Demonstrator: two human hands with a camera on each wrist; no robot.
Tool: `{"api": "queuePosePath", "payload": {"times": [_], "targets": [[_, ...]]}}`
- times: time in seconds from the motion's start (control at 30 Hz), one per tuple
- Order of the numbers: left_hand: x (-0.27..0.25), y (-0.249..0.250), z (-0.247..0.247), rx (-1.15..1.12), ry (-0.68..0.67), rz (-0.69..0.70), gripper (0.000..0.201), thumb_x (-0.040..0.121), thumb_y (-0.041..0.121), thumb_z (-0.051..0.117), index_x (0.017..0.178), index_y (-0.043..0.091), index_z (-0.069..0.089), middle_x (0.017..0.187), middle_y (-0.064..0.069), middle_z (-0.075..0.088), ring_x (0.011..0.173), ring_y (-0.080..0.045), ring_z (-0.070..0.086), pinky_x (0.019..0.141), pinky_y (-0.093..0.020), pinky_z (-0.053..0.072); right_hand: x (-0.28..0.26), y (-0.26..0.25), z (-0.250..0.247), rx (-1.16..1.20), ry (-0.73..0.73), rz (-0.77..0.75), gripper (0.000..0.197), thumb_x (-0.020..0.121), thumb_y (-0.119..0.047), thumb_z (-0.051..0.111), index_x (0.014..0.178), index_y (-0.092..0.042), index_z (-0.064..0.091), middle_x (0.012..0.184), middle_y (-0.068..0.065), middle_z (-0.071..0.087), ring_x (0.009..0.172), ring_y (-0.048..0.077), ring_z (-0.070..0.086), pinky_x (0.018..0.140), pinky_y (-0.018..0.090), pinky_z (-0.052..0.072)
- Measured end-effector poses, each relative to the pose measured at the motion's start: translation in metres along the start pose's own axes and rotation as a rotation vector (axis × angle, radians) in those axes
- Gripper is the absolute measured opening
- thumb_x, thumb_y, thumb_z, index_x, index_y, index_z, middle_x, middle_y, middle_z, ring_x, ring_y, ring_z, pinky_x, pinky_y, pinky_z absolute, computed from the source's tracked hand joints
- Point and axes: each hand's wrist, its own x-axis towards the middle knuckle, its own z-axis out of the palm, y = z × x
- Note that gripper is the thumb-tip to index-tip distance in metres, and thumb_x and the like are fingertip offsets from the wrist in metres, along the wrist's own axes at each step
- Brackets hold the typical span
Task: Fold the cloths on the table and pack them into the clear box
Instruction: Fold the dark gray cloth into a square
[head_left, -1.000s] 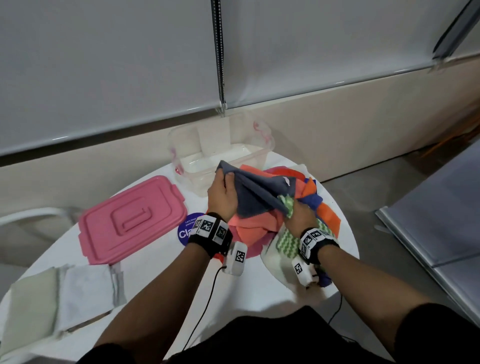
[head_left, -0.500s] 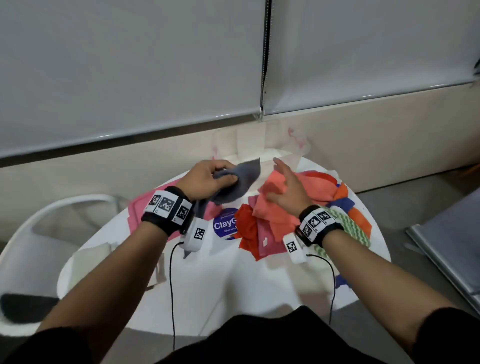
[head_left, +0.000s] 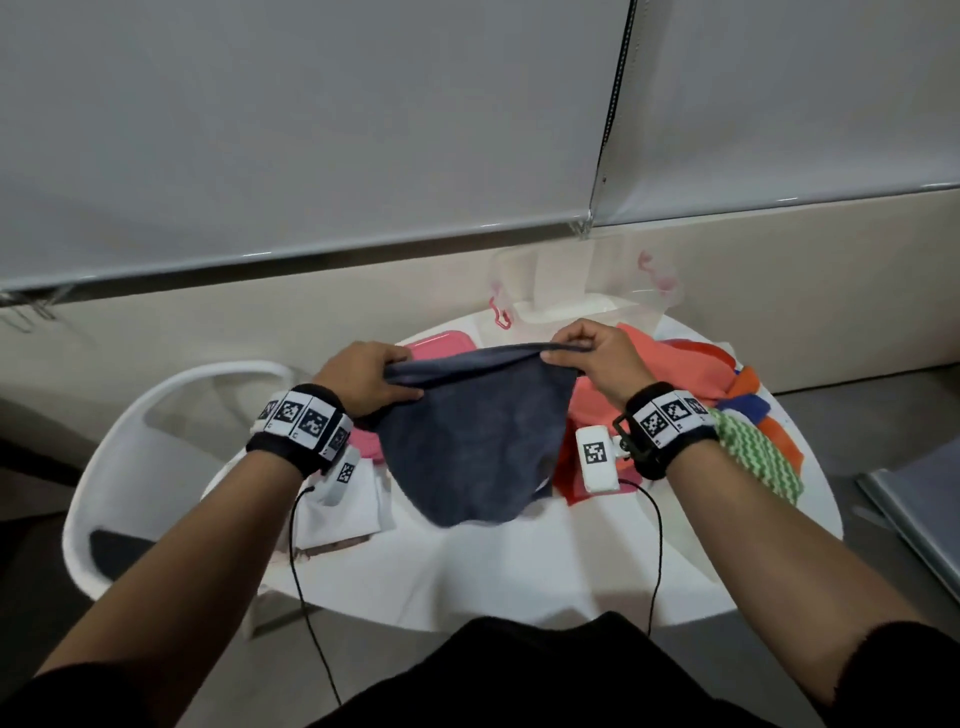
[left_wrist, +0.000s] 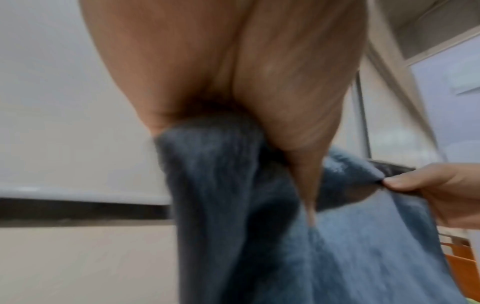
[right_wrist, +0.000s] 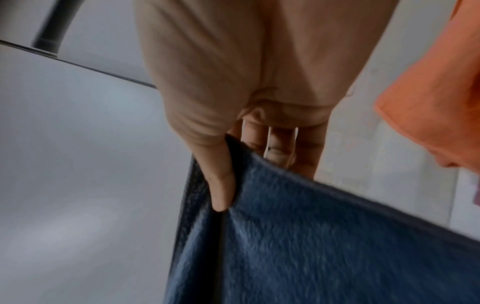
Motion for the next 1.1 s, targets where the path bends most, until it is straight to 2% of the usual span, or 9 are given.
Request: {"api": "queuePosePath", "payload": {"times": [0.07,0.17,0.3,0.47,0.57,0.63,0.73,0.93,1.1], "targets": [[-0.005,-0.017,0.007,-0.063,0.105,-0.051,0.016,0.079,0.035,0.077,0.079,0.025,0.065,0.071,0.006,0.066,0.074,-0.02,0.063,0.069,-0.032,0.049,-0.007,0.002,-0.007,0.056,0.102,-0.015,0.026,0.073,0.01,0.077,0.079,-0.013,0.066,0.07,-0.008,0.071,0.071,0.005,0.065,0.074,0.018,0.052],[-0.017,-0.022,0.02,-0.357,0.218,0.006,0.013,0.08,0.015,0.077,0.081,0.025,0.069,0.074,0.007,0.069,0.071,-0.008,0.061,0.067,-0.019,0.047,-0.021,0.005,-0.012,0.127,0.154,-0.019,0.025,0.078,0.013,0.07,0.086,-0.011,0.066,0.072,-0.009,0.072,0.07,0.001,0.066,0.071,0.014,0.051],[-0.045,-0.023,0.049,-0.736,0.071,0.018,0.027,0.073,-0.006,0.079,0.071,0.019,0.068,0.067,0.013,0.066,0.063,0.002,0.057,0.063,-0.012,0.045,-0.052,0.026,-0.021,0.173,0.081,0.131,0.019,0.075,0.0,0.073,0.091,-0.009,0.068,0.076,-0.005,0.074,0.071,0.007,0.068,0.066,0.017,0.052],[-0.09,-0.047,0.138,-0.346,-0.347,0.013,0.031,0.064,0.009,0.079,0.068,0.037,0.068,0.065,0.017,0.065,0.062,0.003,0.058,0.066,-0.019,0.044,-0.114,0.118,-0.019,-0.246,-0.193,0.42,0.018,0.076,-0.003,0.08,0.081,-0.019,0.074,0.081,0.005,0.068,0.077,0.014,0.062,0.075,0.027,0.049],[-0.121,-0.054,0.194,-0.103,-0.572,-0.021,0.014,0.073,0.015,0.07,0.084,0.023,0.072,0.083,0.006,0.07,0.078,-0.011,0.062,0.07,-0.016,0.039,-0.153,0.162,-0.008,-0.533,-0.47,0.525,0.023,0.082,-0.008,0.077,0.073,-0.026,0.065,0.075,-0.008,0.064,0.072,0.002,0.059,0.076,0.024,0.047],[-0.138,-0.058,0.215,-0.079,-0.572,-0.051,0.008,0.077,0.019,0.068,0.084,0.017,0.07,0.08,0.003,0.067,0.078,-0.012,0.057,0.068,-0.017,0.035,-0.173,0.181,-0.001,-0.655,-0.559,0.569,0.026,0.086,-0.015,0.073,0.071,-0.03,0.059,0.075,-0.012,0.062,0.079,0.009,0.058,0.082,0.029,0.047],[-0.147,-0.059,0.221,-0.113,-0.495,-0.151,0.011,0.074,0.021,0.071,0.081,0.018,0.064,0.067,0.011,0.054,0.073,-0.013,0.053,0.065,-0.021,0.037,-0.18,0.194,0.001,-0.73,-0.525,0.613,0.024,0.087,-0.021,0.07,0.072,-0.032,0.055,0.082,-0.009,0.062,0.086,0.014,0.058,0.083,0.029,0.044],[-0.14,-0.057,0.214,-0.2,-0.454,-0.235,0.027,0.074,0.026,0.071,0.07,0.03,0.045,0.079,-0.001,0.063,0.081,-0.026,0.061,0.066,-0.024,0.037,-0.163,0.184,0.005,-0.863,-0.566,0.663,0.009,0.092,-0.026,0.063,0.089,-0.027,0.054,0.103,-0.003,0.058,0.097,0.015,0.052,0.081,0.025,0.036],[-0.129,-0.051,0.209,-0.315,-0.4,-0.232,0.018,0.066,0.026,0.069,0.075,0.016,0.055,0.073,0.0,0.065,0.074,-0.02,0.062,0.067,-0.032,0.048,-0.157,0.176,0.013,-0.856,-0.384,0.469,0.023,0.087,-0.029,0.066,0.072,-0.032,0.049,0.08,-0.009,0.06,0.08,0.016,0.055,0.07,0.029,0.039]]}}
